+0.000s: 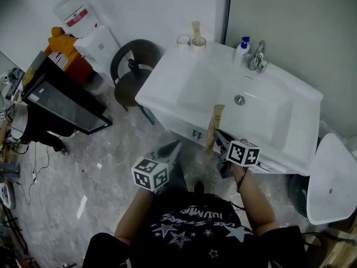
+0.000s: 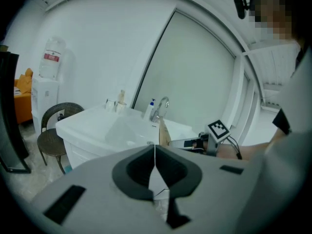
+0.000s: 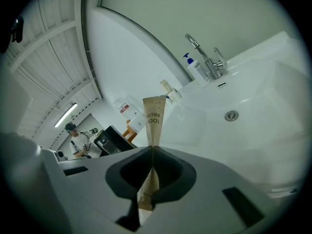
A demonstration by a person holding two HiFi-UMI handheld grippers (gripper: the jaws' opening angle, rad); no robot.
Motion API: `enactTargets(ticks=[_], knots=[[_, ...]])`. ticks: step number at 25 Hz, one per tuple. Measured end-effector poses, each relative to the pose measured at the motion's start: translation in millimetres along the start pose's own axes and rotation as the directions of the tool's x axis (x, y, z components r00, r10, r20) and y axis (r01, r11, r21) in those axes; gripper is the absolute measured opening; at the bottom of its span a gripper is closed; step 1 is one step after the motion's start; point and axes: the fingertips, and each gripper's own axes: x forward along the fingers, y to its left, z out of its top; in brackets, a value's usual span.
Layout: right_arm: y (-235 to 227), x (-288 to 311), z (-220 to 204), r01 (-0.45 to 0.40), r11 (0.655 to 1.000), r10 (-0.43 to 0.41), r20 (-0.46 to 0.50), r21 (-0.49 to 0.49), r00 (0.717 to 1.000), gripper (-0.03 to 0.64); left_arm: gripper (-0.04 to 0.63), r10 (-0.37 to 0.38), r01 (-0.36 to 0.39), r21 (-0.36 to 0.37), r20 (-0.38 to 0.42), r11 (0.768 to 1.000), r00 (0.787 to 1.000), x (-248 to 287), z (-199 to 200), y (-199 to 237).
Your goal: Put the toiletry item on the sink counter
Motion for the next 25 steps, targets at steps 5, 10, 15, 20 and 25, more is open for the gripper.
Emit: enactTargets(ticks=[5, 10, 15, 20, 25], knots=[[-7.0, 18.3, 10.1, 0.019, 1.000, -0.019, 0.006, 0.024, 1.000, 0.018, 0.020, -0.011, 0.011, 0.000, -0.012, 1.000, 1.000, 18.6, 8.4, 22.8], [-9.5, 54.6, 24.1, 0.026, 0.998, -0.026, 0.006, 0.062, 1.000, 0.019, 0.020, -0.013, 0.013, -0.024, -0.013, 1.000, 1.000, 31.5, 21.8, 61.2], [-3.3, 103.7, 46.1, 0.027, 0.994, -0.028, 0.014, 0.104, 1.000, 0.019, 0.020, -0.024, 0.024, -0.029, -0.023, 0.999, 0.999, 50.8, 44.9, 110.5], [2.7, 158.1, 66.1, 0.028, 0.990, -0.029, 0.008, 0.139, 1.000, 0.019, 0.020, -0.029, 0.029, -0.014, -0.044, 0.999, 0.999, 69.9, 72.7, 161.6], [5.2, 204.0, 85.2, 0.043, 0.984, -0.045, 0.004, 0.173, 0.999, 0.019, 0.020, -0.041, 0.039, -0.028, -0.061, 0.999, 0.997, 85.0, 91.6, 204.7]])
